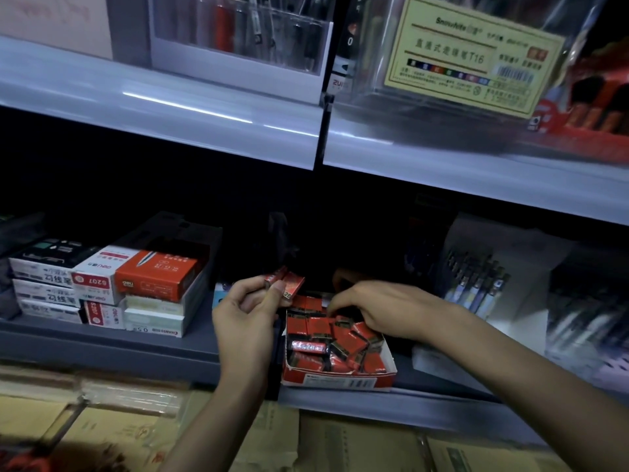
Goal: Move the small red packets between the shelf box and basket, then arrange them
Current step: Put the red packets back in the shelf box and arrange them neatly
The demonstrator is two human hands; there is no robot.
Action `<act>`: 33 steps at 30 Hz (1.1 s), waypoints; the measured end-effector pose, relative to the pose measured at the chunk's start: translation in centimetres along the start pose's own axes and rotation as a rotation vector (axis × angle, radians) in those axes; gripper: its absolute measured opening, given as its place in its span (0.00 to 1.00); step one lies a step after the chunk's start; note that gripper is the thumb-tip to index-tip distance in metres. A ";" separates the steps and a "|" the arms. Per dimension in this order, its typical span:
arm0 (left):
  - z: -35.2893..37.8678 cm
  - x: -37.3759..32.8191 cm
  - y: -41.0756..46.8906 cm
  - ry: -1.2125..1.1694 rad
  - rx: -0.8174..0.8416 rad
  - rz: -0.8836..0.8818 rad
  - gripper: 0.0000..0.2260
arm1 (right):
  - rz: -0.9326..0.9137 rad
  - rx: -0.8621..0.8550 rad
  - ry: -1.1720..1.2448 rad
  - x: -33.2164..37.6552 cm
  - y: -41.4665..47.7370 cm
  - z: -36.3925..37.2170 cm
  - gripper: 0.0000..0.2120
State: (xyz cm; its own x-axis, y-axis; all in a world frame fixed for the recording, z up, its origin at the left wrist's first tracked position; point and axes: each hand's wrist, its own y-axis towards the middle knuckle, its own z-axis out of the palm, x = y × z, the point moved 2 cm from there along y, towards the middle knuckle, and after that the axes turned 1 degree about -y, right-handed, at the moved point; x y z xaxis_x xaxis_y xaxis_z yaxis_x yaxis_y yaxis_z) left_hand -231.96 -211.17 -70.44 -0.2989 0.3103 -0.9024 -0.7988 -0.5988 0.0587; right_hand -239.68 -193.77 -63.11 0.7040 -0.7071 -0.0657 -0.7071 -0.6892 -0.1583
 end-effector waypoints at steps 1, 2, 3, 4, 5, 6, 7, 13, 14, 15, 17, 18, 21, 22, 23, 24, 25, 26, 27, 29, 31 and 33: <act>0.0 0.0 0.0 0.005 -0.001 0.000 0.05 | -0.009 0.014 0.009 0.0 0.1 -0.1 0.31; 0.0 0.1 0.0 0.008 -0.003 0.000 0.05 | -0.017 0.023 0.017 0.0 0.2 -0.1 0.31; 0.1 0.1 0.0 0.009 -0.003 -0.002 0.05 | -0.026 0.026 0.027 0.1 0.3 -0.1 0.30; 0.1 0.1 0.0 0.009 0.000 -0.003 0.05 | -0.035 0.029 0.036 0.1 0.4 0.0 0.30; 0.1 0.1 0.0 0.010 0.002 -0.004 0.05 | -0.045 0.028 0.042 0.2 0.6 0.1 0.30; 0.1 0.1 0.0 0.015 0.004 -0.002 0.04 | -0.048 0.025 0.043 0.2 0.7 0.2 0.30; 0.1 0.2 0.0 0.024 0.005 0.003 0.04 | -0.043 0.024 0.039 0.2 0.8 0.2 0.31; -0.2 0.5 0.3 0.062 0.033 0.005 0.04 | 0.043 0.013 -0.048 0.4 0.0 1.1 0.38; -0.2 0.6 0.4 0.059 0.034 0.002 0.04 | 0.055 -0.001 -0.048 0.2 -0.2 1.3 0.39; -0.2 0.6 0.4 0.053 0.036 0.000 0.04 | 0.062 -0.020 -0.028 0.1 -0.3 1.3 0.38; -0.1 0.6 0.4 0.049 0.039 0.007 0.04 | 0.080 -0.067 0.081 -0.4 -0.4 1.3 0.36; -0.1 0.5 0.4 0.052 0.041 0.013 0.04 | 0.102 -0.091 0.152 -0.8 -0.3 1.3 0.34; -0.1 0.4 0.1 0.056 0.039 0.015 0.04 | 0.183 -0.131 0.322 -1.7 0.1 1.5 0.25; -0.1 0.5 0.1 0.057 0.037 0.011 0.04 | 0.207 -0.134 0.356 -1.8 0.2 1.5 0.21; -0.1 0.5 0.1 0.058 0.034 0.007 0.04 | 0.229 -0.130 0.382 -1.7 0.3 1.6 0.18; -0.1 0.5 0.0 0.059 0.034 0.005 0.04 | 0.250 -0.126 0.412 -1.7 0.3 1.6 0.14; -0.2 0.4 0.0 0.059 0.038 0.004 0.05 | 0.264 -0.123 0.449 -1.6 0.3 1.6 0.13; -0.2 0.4 -0.1 0.057 0.046 -0.002 0.05 | 0.273 -0.118 0.482 -1.4 0.3 1.6 0.13; -0.2 0.3 -0.2 0.054 0.056 -0.008 0.05 | 0.273 -0.113 0.506 -1.2 0.3 1.6 0.14; -0.3 0.3 -0.3 0.052 0.074 -0.016 0.04 | 0.279 -0.104 0.522 -0.7 0.5 1.7 0.17; -0.4 0.3 -0.2 0.052 0.079 -0.017 0.04 | 0.311 -0.121 0.529 -0.7 0.8 2.2 0.16; -0.5 0.5 -0.1 0.059 0.077 -0.008 0.04 | 0.325 -0.147 0.535 -0.6 1.0 2.5 0.16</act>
State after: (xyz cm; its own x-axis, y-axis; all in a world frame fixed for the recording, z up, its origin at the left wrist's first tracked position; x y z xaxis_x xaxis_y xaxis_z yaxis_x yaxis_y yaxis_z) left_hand -231.82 -211.31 -71.10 -0.2632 0.2698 -0.9262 -0.8394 -0.5373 0.0820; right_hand -240.66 -193.65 -65.68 0.3484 -0.8385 0.4191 -0.9072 -0.4141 -0.0742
